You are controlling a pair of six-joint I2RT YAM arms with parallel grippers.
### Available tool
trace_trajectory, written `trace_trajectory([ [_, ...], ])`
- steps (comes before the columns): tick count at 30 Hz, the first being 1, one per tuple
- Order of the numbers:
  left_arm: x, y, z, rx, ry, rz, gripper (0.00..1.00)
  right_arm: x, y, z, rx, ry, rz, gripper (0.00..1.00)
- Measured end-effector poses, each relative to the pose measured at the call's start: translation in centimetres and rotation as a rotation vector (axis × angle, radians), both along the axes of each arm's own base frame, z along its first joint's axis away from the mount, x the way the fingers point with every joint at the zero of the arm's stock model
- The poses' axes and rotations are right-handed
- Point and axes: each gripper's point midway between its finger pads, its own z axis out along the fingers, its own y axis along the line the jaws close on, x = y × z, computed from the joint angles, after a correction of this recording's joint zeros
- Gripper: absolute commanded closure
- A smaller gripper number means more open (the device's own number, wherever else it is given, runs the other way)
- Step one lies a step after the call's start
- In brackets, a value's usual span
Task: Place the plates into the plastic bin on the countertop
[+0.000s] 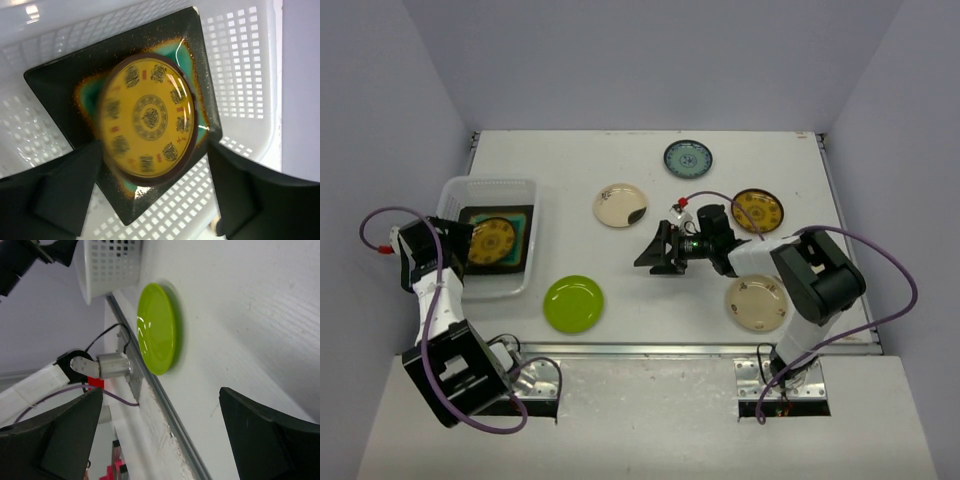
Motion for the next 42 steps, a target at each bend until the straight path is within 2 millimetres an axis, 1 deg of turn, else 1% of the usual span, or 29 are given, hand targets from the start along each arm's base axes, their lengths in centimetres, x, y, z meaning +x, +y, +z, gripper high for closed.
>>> trace_trajectory([
  [3,0.0,-0.1,-0.1,-0.003,0.002,-0.004,0.0,-1.1,1.6,-1.7,-0.047,0.018,0.059,0.01],
  [5,0.1,-0.2,-0.1,-0.005,-0.001,-0.009,0.0,-1.7,3.2,-2.3,-0.074,0.013,0.108,0.01],
  [8,0.5,-0.5,-0.2,-0.028,0.007,-0.037,0.0,-1.6,5.9,-3.3,-0.107,-0.012,0.155,0.01],
  [10,0.7,-0.8,-0.1,-0.035,0.008,-0.063,0.0,-1.9,7.0,-4.0,-0.127,-0.017,0.177,0.03],
  [12,0.7,-1.4,0.4,-0.03,0.003,-0.098,0.0,-2.3,7.8,-4.7,-0.147,-0.007,0.194,0.09],
  [14,0.9,-2.4,1.6,0.001,-0.021,-0.154,0.0,-2.2,8.7,-4.9,-0.146,-0.009,0.205,0.25],
  [15,1.0,-3.1,2.5,0.02,-0.039,-0.186,0.0,-2.0,9.0,-4.9,-0.145,-0.013,0.207,0.31],
  [17,1.8,-5.6,4.7,0.084,-0.089,-0.288,0.0,-1.7,9.6,-5.4,-0.146,-0.012,0.202,0.41],
  [18,2.3,-7.5,5.9,0.116,-0.12,-0.358,0.0,-1.6,9.7,-5.8,-0.147,-0.003,0.199,0.47],
  [19,2.8,-9.7,6.9,0.141,-0.152,-0.439,0.0,-1.7,9.8,-6.3,-0.144,0.013,0.198,0.49],
  [21,3.0,-14.1,8.3,0.172,-0.202,-0.597,0.0,-1.8,10.1,-6.8,-0.128,0.035,0.201,0.55],
  [22,2.8,-15.7,8.5,0.177,-0.214,-0.659,0.0,-1.8,10.2,-6.9,-0.12,0.043,0.203,0.58],
  [24,2.5,-17.4,8.3,0.181,-0.211,-0.732,0.0,-1.8,10.6,-7.1,-0.105,0.053,0.209,0.63],
  [28,1.9,-18.2,7.6,0.185,-0.183,-0.79,0.0,-2.1,11.3,-7.4,-0.062,0.085,0.233,0.7],
  [29,1.7,-18.4,7.5,0.186,-0.181,-0.807,0.0,-2.1,11.4,-7.4,-0.057,0.086,0.234,0.74],
  [30,1.5,-18.6,7.5,0.188,-0.18,-0.824,0.0,-2.2,11.5,-7.6,-0.056,0.094,0.234,0.8],
  [31,1.3,-18.9,7.4,0.187,-0.184,-0.843,0.0,-2.4,11.5,-7.8,-0.058,0.102,0.237,0.9],
  [33,0.9,-19.6,7.4,0.179,-0.194,-0.886,0.0,-2.8,11.7,-8.0,-0.06,0.111,0.245,0.99],
  [36,0.4,-20.6,7.4,0.162,-0.211,-0.954,0.0,-3.2,11.8,-8.2,-0.077,0.115,0.235,1.0],
  [38,0.0,-21.1,7.3,0.155,-0.217,-0.991,0.0,-3.4,11.3,-8.1,-0.099,0.11,0.209,1.0],
  [40,-0.4,-21.5,7.2,0.153,-0.216,-1.024,0.0,-3.6,10.0,-7.8,-0.131,0.108,0.17,1.0],
  [42,-0.8,-21.9,7.1,0.15,-0.22,-1.055,0.0,-3.2,7.9,-7.2,-0.151,0.113,0.124,1.0],
])
